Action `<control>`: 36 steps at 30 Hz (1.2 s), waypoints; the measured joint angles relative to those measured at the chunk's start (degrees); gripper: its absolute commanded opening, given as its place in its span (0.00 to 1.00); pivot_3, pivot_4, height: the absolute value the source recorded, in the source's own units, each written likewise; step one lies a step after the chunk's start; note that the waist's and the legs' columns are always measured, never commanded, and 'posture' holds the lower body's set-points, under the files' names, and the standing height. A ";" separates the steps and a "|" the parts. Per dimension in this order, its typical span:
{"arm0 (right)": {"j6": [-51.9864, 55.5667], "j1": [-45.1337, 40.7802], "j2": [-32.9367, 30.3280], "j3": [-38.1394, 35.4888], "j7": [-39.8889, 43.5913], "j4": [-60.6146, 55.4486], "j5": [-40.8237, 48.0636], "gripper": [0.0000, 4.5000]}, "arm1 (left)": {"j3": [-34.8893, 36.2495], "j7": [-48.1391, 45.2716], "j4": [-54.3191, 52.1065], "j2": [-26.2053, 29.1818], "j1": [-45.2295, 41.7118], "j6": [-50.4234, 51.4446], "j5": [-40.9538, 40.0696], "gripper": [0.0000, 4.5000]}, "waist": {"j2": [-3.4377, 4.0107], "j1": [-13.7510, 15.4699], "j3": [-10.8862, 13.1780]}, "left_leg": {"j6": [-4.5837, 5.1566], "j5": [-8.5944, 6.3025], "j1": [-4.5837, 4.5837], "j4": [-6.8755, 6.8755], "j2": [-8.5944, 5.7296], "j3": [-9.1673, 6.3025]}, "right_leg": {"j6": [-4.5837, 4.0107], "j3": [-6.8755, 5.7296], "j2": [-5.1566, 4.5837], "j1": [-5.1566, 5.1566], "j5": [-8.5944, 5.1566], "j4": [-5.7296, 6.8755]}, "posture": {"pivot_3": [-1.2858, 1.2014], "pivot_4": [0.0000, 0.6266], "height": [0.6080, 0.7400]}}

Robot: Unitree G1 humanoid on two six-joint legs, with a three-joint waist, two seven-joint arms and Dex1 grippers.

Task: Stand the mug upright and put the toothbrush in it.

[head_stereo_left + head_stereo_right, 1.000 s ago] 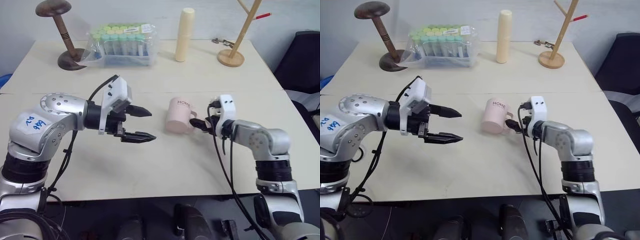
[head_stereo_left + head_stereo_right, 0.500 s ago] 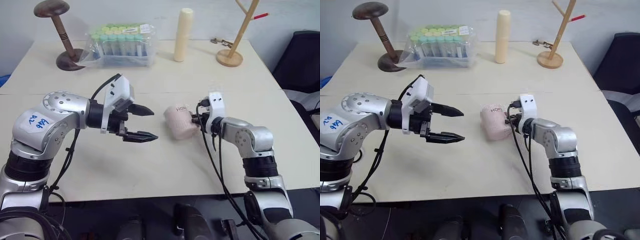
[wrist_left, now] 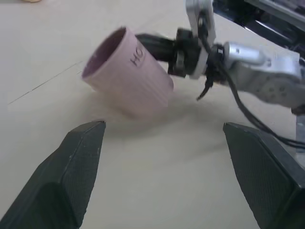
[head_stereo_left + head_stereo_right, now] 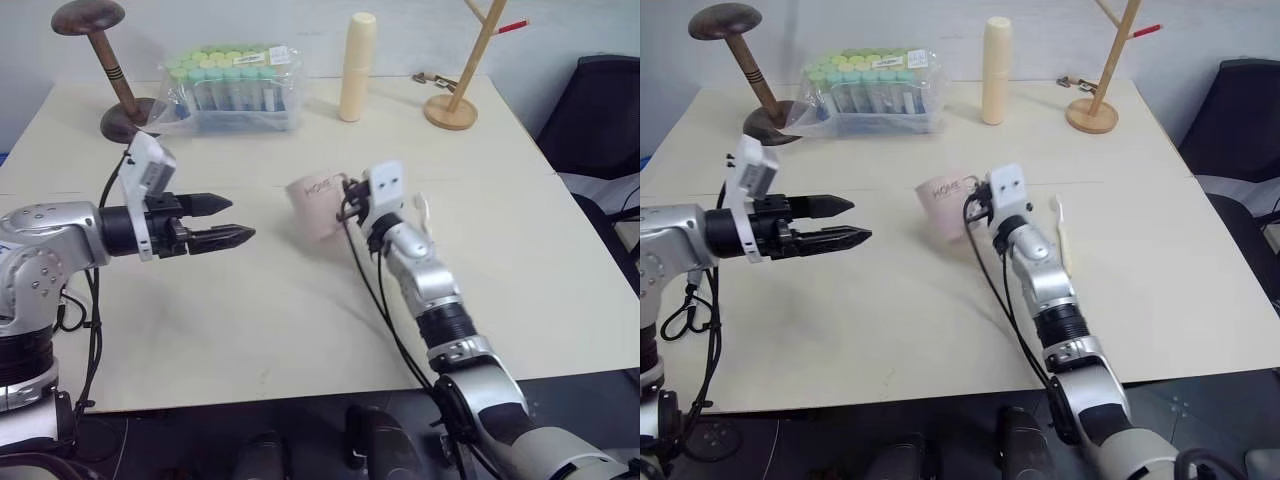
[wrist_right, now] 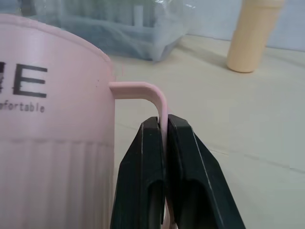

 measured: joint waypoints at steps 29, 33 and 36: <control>17.78 23.27 -13.36 1.84 21.65 -38.76 6.00 0.99 | -6.92 -3.14 2.34 1.70 -2.65 -4.58 -2.93 0.93 | 0.03 1.16 0.02 | 0.00 0.00 0.00 0.09 0.01 -0.49 | -0.02 0.05 0.03 0.07 -0.01 -0.02 | 0.52 0.24 1.00; 35.34 25.55 -20.41 -5.46 22.29 -51.72 16.30 0.99 | -7.80 -4.04 1.82 1.62 -3.33 -4.60 -3.20 0.93 | 0.04 2.00 0.03 | 0.01 -0.01 -0.03 0.22 0.01 -0.48 | -0.02 0.06 0.02 0.08 -0.01 0.01 | 0.52 0.24 1.00; 46.63 22.26 -27.69 -12.09 19.42 -54.62 19.08 0.99 | -8.45 -5.12 -0.49 1.63 -3.34 -4.33 -4.25 0.93 | 0.04 2.33 0.03 | 0.04 -0.03 -0.04 0.29 0.00 -0.47 | 0.00 0.08 -0.01 0.09 0.00 0.02 | 0.52 0.24 1.00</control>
